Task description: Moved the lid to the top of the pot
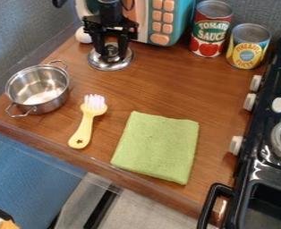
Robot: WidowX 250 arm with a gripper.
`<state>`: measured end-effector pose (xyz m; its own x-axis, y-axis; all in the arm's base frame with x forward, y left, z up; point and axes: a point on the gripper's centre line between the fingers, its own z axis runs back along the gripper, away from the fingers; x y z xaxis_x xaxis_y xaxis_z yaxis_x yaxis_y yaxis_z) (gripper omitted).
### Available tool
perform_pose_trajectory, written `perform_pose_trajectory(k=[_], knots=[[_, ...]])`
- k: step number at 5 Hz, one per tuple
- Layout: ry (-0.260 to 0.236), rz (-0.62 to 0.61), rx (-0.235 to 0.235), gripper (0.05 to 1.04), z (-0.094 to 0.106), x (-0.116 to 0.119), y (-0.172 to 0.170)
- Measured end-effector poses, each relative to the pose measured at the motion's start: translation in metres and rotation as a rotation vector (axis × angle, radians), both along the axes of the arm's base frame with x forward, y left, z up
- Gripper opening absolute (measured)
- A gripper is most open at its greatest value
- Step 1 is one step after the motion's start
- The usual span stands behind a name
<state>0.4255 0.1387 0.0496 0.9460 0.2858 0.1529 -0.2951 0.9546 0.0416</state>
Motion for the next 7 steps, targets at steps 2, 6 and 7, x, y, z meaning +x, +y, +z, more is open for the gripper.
perform_pose_trajectory(k=[2, 6, 7], knots=[[0.012, 0.026, -0.088, 0.158, 0.003, -0.001, 0.011], [-0.004, -0.018, -0.105, 0.797, 0.011, 0.005, 0.004], [-0.014, -0.022, -0.087, 1.005, 0.009, 0.014, 0.001]])
